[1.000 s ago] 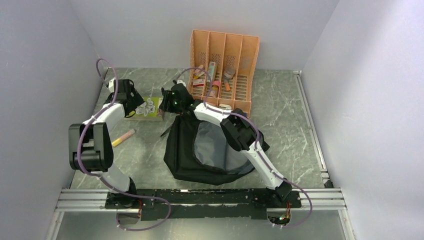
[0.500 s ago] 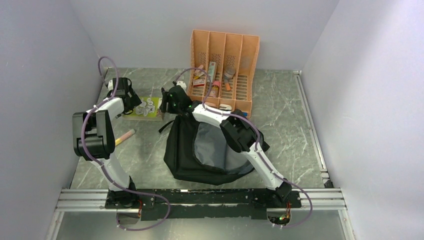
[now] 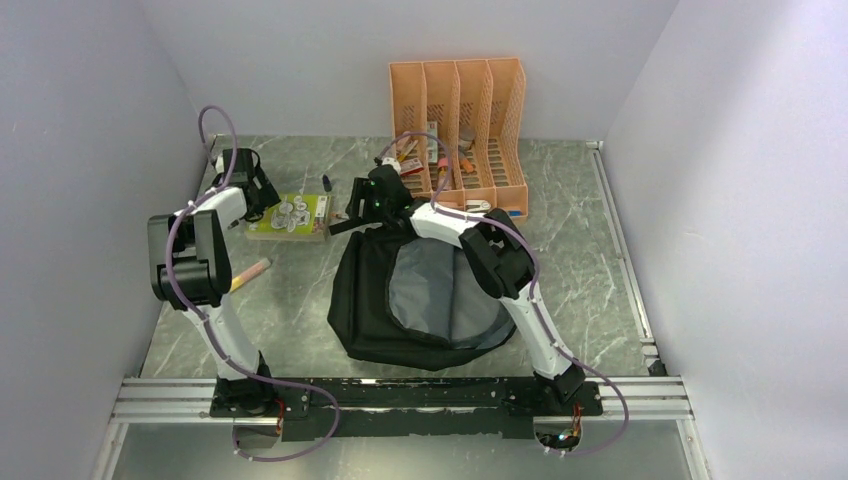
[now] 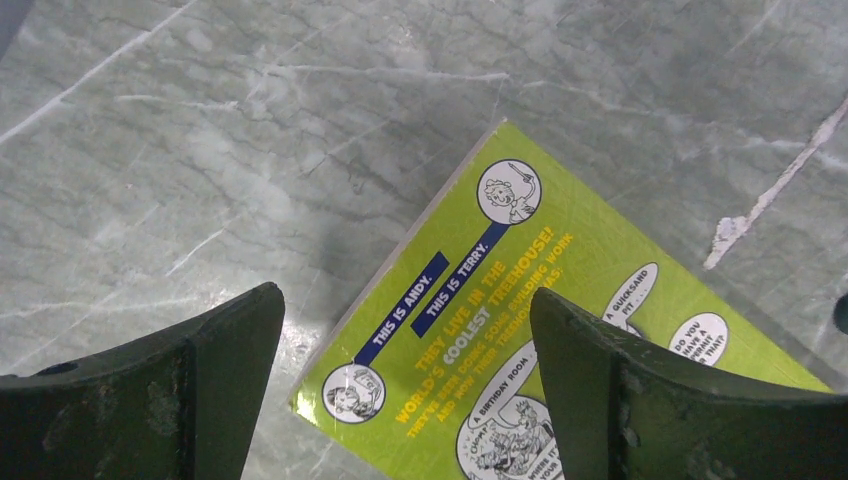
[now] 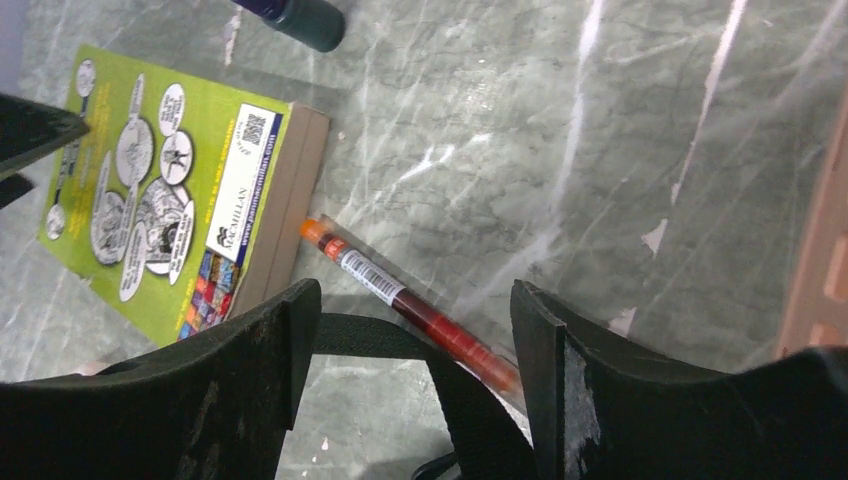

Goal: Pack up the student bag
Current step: Move the distractor to the corner of the board.

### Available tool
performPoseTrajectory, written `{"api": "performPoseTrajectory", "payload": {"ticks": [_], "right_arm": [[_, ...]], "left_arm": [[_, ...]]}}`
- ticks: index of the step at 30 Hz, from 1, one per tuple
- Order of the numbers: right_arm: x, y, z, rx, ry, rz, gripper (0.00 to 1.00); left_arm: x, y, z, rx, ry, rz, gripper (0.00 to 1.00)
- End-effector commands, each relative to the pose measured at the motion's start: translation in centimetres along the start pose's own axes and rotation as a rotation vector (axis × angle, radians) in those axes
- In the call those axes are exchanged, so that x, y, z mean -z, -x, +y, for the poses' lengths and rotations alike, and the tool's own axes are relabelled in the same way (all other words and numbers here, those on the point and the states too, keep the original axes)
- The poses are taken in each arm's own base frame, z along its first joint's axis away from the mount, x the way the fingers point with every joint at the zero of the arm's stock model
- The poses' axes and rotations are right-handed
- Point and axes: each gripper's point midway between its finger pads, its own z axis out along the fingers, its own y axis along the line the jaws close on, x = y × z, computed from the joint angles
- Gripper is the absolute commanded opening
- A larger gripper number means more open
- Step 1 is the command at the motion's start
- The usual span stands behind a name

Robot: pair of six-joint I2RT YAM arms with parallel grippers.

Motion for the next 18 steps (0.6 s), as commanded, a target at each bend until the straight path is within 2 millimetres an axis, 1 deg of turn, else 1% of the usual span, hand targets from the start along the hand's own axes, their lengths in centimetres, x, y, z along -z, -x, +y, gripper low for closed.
{"api": "performPoseTrajectory", "payload": {"ticks": [1,3,5,6,9,11,13,18], "right_arm": [[1.0,0.2,2.6,0.007,0.159,0.030,0.73],[1.3,0.0,4.0,0.011,0.219,0.042,0.73],[1.3,0.1,4.4,0.011,0.232,0.033,0.73],[1.1,0.2,4.3,0.014,0.222,0.025,0.73],[0.1,0.9,3.3,0.039,0.158,-0.003,0.73],[-0.7,2.3,2.9,0.089,0.111,-0.047,0.73],[-1.5,3.6,1.9,0.132,0.045,-0.085,0.73],[-2.9,5.3,-0.2,0.208,-0.090,-0.106,0.74]], "left_arm": [[-1.3,0.6,-0.5,-0.034,-0.030,0.005,0.97],[-1.9,0.1,-0.8,-0.038,-0.049,0.027,0.97],[-2.4,-0.3,-1.1,-0.046,-0.074,0.042,0.97],[-2.6,-0.5,-1.4,-0.049,-0.094,0.051,0.97],[-2.8,-1.2,-2.0,-0.055,-0.130,0.070,0.97],[-2.8,-1.7,-2.2,-0.059,-0.155,0.076,0.97],[-2.8,-2.2,-2.5,-0.064,-0.178,0.081,0.97],[-2.8,-3.4,-3.0,-0.073,-0.222,0.108,0.97]]}}
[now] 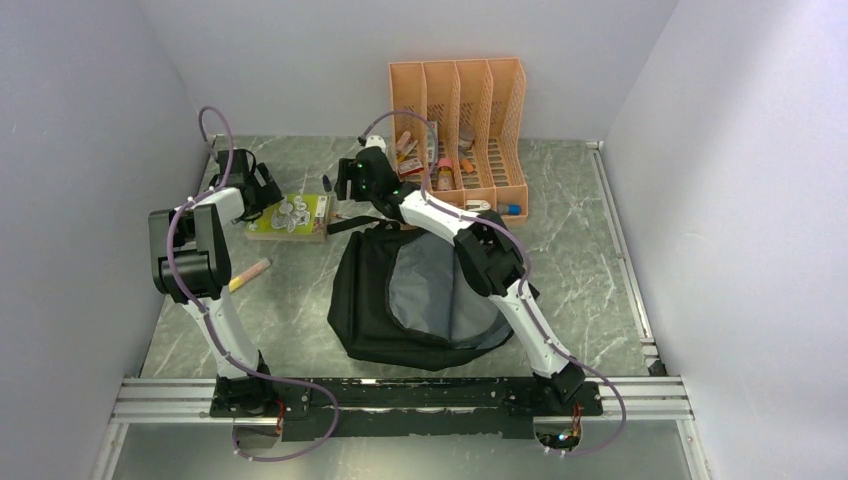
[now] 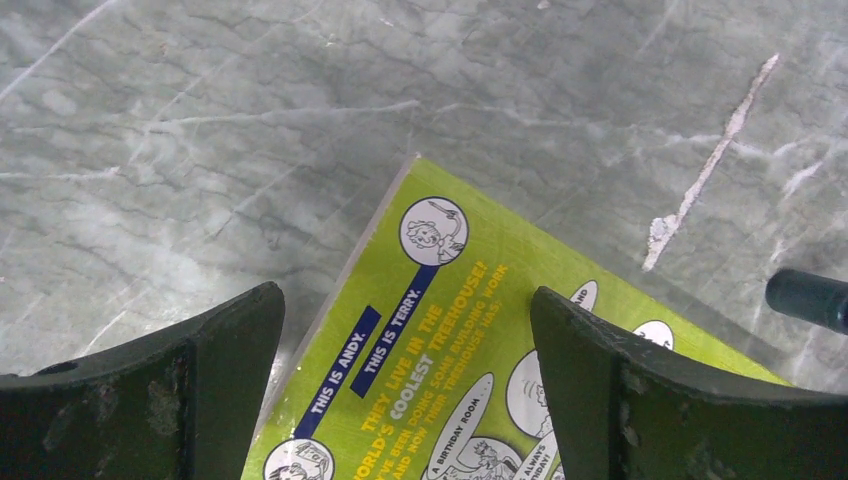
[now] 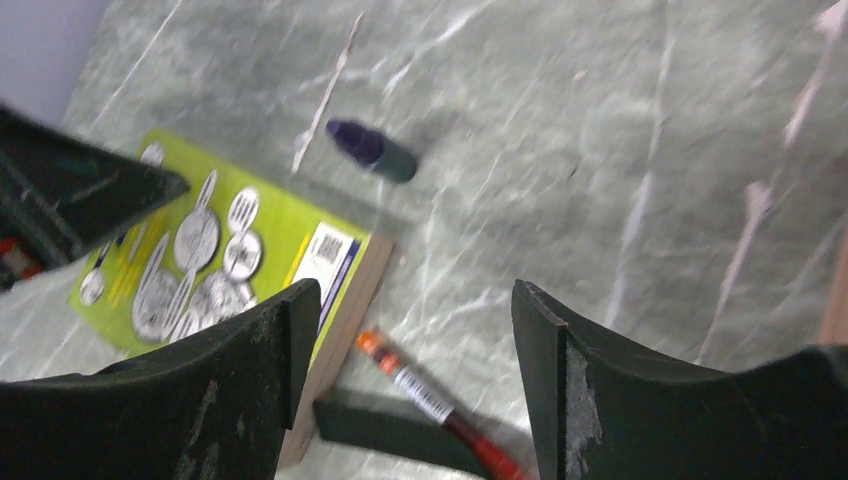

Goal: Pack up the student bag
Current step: Move the distractor to the corner of the board.

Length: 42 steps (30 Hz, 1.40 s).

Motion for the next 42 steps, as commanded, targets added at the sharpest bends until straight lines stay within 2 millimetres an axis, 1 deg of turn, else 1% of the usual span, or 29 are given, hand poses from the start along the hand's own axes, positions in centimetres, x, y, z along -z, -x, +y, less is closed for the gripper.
{"api": "performPoseTrajectory", "payload": {"ticks": [1,3,6,9,12,14,16,19,20,22,23,24,25,26,28,31,34,36,38,41,42], "right_arm": [[-1.1,0.4,-4.4,0.112,-0.196,-0.009,0.74],[-1.3,1.2,-6.0,0.130,-0.263,-0.025,0.74],[-1.4,1.5,-8.6,0.140,-0.341,-0.021,0.74],[-0.7,2.4,-12.3,0.128,-0.446,-0.021,0.74],[0.6,3.6,-17.1,0.107,-0.559,-0.028,0.74],[2.0,4.5,-20.6,0.094,-0.639,-0.036,0.74],[3.9,5.7,-24.1,0.080,-0.721,-0.052,0.74],[7.4,7.3,-29.5,0.031,-0.823,-0.084,0.74],[8.7,7.7,-31.0,0.009,-0.844,-0.092,0.74],[10.8,8.1,-33.1,-0.031,-0.866,-0.107,0.74],[11.8,8.8,-33.6,-0.044,-0.865,-0.124,0.74],[12.3,9.2,-33.8,-0.043,-0.845,-0.136,0.75],[12.7,9.5,-33.6,-0.029,-0.825,-0.147,0.75],[12.7,10.1,-32.9,-0.007,-0.784,-0.159,0.75],[11.7,10.8,-30.3,0.027,-0.640,-0.173,0.75],[10.0,11.4,-24.6,0.066,-0.412,-0.175,0.75],[8.6,11.7,-18.2,0.087,-0.211,-0.179,0.75],[7.9,11.3,-14.1,0.050,-0.091,-0.172,0.75],[7.2,10.4,-10.6,-0.005,-0.004,-0.153,0.75],[6.1,8.4,-6.3,-0.089,0.095,-0.097,0.74],[5.7,7.6,-5.4,-0.124,0.103,-0.074,0.73]], "left_arm": [[-0.7,-3.1,-0.5,-0.038,-0.065,0.085,0.97],[-0.6,-3.2,-0.9,-0.046,-0.074,0.086,0.97],[-0.5,-3.4,-1.1,-0.050,-0.079,0.091,0.97],[-0.4,-3.6,-1.2,-0.055,-0.077,0.096,0.97],[-0.4,-4.0,-1.3,-0.063,-0.079,0.101,0.97],[-0.3,-4.1,-1.5,-0.067,-0.081,0.103,0.97],[-0.3,-4.2,-1.9,-0.076,-0.087,0.106,0.97],[-0.2,-4.5,-2.4,-0.088,-0.097,0.111,0.97],[-0.1,-4.6,-2.6,-0.094,-0.100,0.111,0.97],[0.0,-4.7,-2.9,-0.103,-0.105,0.111,0.97],[0.0,-4.7,-3.0,-0.105,-0.106,0.110,0.97],[0.0,-4.7,-3.0,-0.106,-0.106,0.110,0.97],[0.0,-4.7,-3.1,-0.106,-0.107,0.111,0.97],[0.0,-4.7,-3.1,-0.106,-0.108,0.109,0.97],[0.0,-4.8,-3.2,-0.105,-0.109,0.112,0.97],[-0.2,-5.0,-3.1,-0.105,-0.106,0.121,0.97],[-0.2,-5.1,-3.1,-0.110,-0.105,0.123,0.97],[-0.1,-5.1,-3.0,-0.112,-0.103,0.123,0.97],[0.0,-5.3,-2.9,-0.114,-0.100,0.128,0.95],[0.3,-5.6,-2.8,-0.112,-0.102,0.136,0.92],[0.4,-5.8,-2.8,-0.109,-0.104,0.143,0.92]]}}
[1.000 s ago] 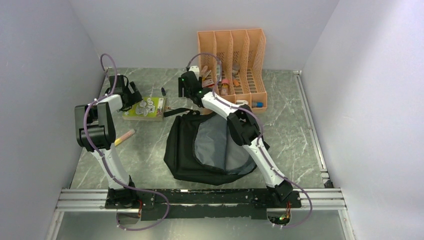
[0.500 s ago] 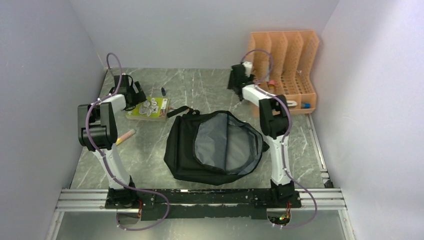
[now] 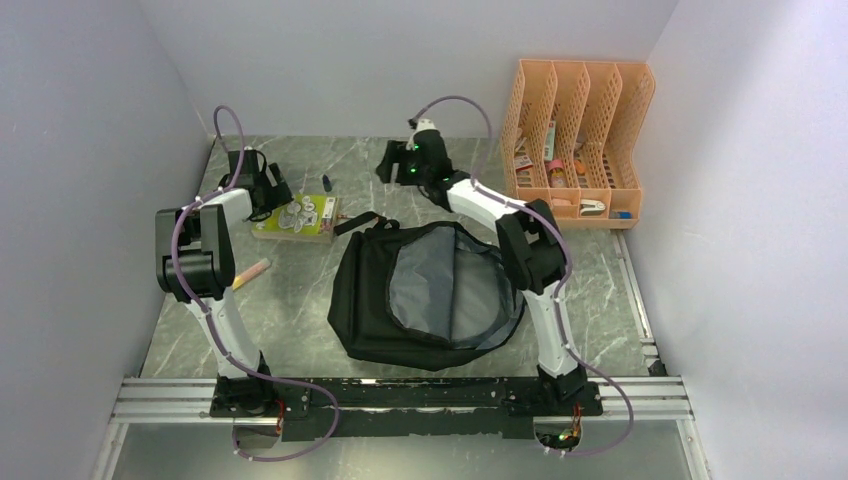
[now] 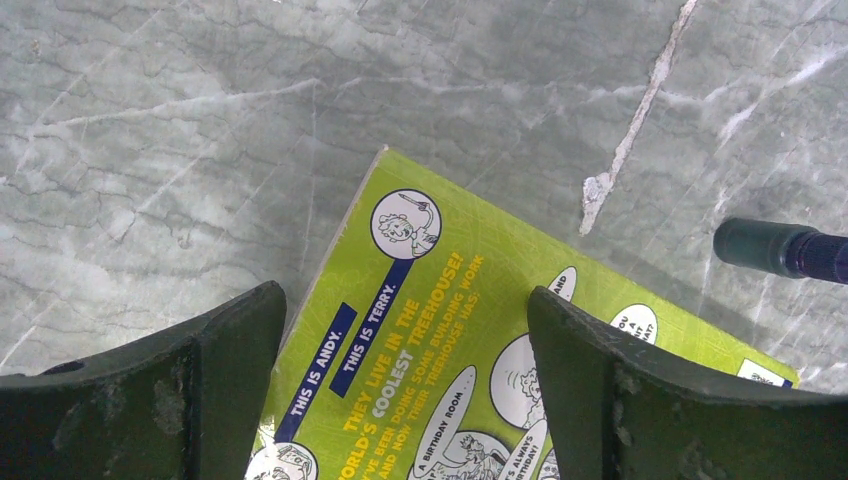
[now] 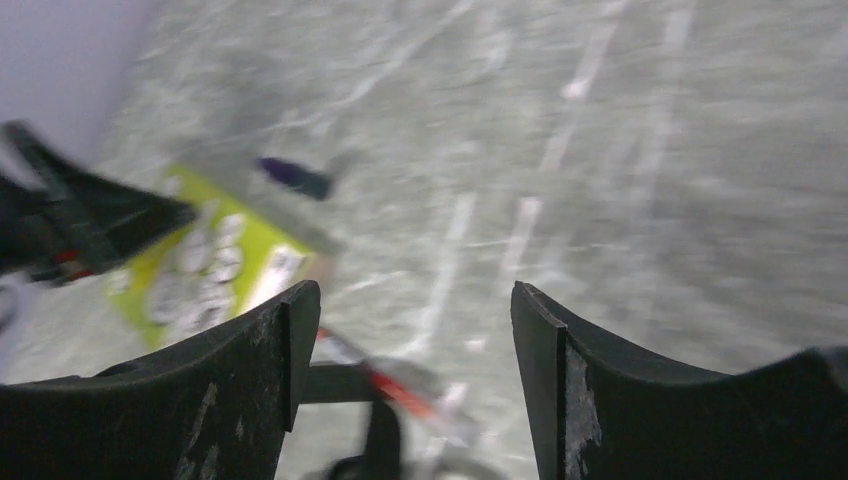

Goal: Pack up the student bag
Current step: Move the distractor to the corner of the board.

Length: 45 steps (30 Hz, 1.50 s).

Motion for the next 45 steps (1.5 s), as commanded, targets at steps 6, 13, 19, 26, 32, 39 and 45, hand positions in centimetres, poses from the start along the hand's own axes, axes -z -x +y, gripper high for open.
{"api": "performPoseTrajectory", "payload": {"ticks": [6,13,19,26,32,39,45], "right_arm": [[-2.2,-5.2,9.9,-0.265,0.175,0.141,0.71],[-3.4,-8.5,13.1,-0.245,0.189,0.213,0.70],[-2.4,-10.0,11.9,-0.207,0.133,0.233,0.69],[-2.6,-11.9,11.0,-0.156,0.109,0.310,0.69],[-3.7,-14.2,11.4,-0.133,0.162,0.389,0.66],[-4.5,-15.7,11.0,-0.127,0.156,0.435,0.49],[-4.2,-14.6,11.5,-0.067,0.231,0.357,0.16]], "left_arm": [[0.8,-5.9,0.0,-0.013,-0.017,0.167,0.92],[2.0,-7.9,-2.4,-0.030,-0.056,0.210,0.91],[2.9,-9.9,-3.0,-0.021,-0.007,0.233,0.91],[3.3,-9.9,-2.0,-0.006,0.054,0.222,0.91],[3.7,-9.8,-1.6,-0.006,0.075,0.221,0.90],[3.7,-11.0,-2.3,0.012,0.036,0.253,0.85],[4.2,-11.1,-2.8,0.019,0.006,0.257,0.84]]}}
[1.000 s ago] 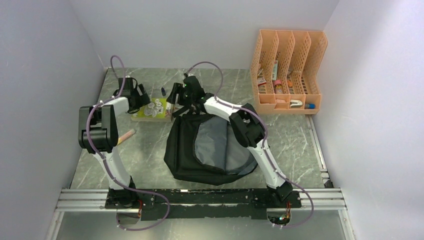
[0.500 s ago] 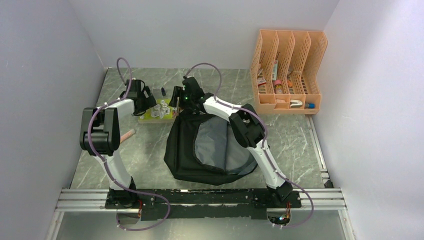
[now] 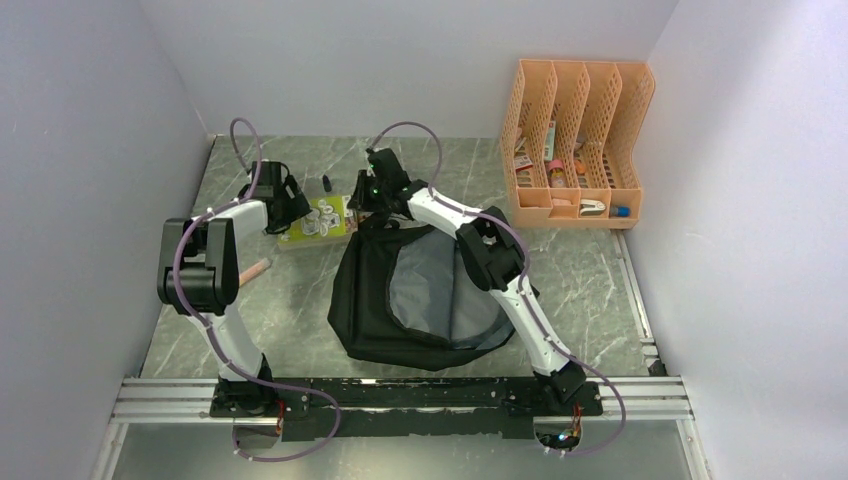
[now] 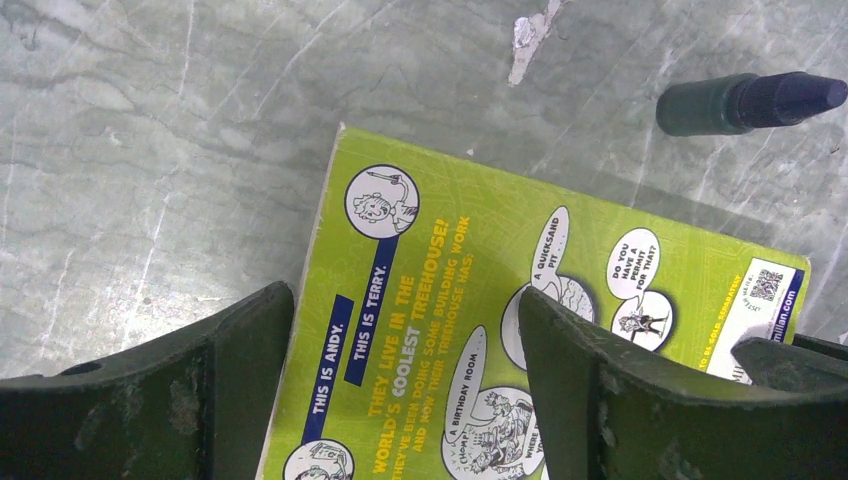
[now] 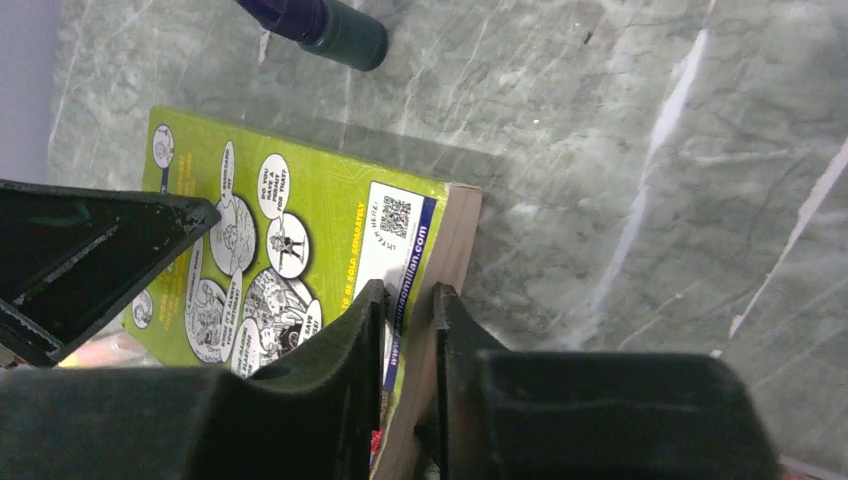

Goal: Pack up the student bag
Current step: Move the distractor to the corner of the board.

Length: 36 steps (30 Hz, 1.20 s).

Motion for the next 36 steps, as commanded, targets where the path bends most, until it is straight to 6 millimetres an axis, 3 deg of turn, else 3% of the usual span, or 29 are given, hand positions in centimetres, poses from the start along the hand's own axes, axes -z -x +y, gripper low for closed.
{"api": "performPoseTrajectory", "payload": {"ticks": [1,3,9,15,22,25,27,32,36], "right_arm": [[-0.3,-2.0,1.7,0.081,0.094,0.001,0.10],[0.1,-1.3,2.6,0.113,0.142,-0.034,0.00],[0.9,0.0,4.6,0.186,0.246,-0.094,0.00],[2.4,0.4,5.3,0.282,0.308,-0.179,0.00],[3.7,0.3,5.0,0.380,0.330,-0.270,0.00],[3.9,0.2,4.9,0.407,0.336,-0.282,0.00],[4.0,0.2,4.8,0.419,0.341,-0.295,0.00],[4.0,0.1,4.8,0.424,0.350,-0.296,0.00],[4.0,0.0,4.9,0.423,0.365,-0.298,0.00]], "left_arm": [[0.7,-6.1,1.1,-0.042,0.018,0.197,0.84],[0.9,-5.8,0.9,-0.047,0.011,0.194,0.84],[1.8,-3.9,1.4,-0.045,0.035,0.160,0.92],[3.3,-0.1,3.6,0.017,0.065,0.090,0.97],[4.5,3.5,2.6,-0.086,0.009,0.034,0.97],[5.0,5.2,0.7,-0.174,-0.099,-0.014,0.96],[5.2,5.7,-1.6,-0.228,-0.227,-0.032,0.95],[5.0,5.0,-6.3,-0.397,-0.536,0.012,0.97],[4.1,4.6,-7.7,-0.524,-0.652,0.049,0.97]]}}
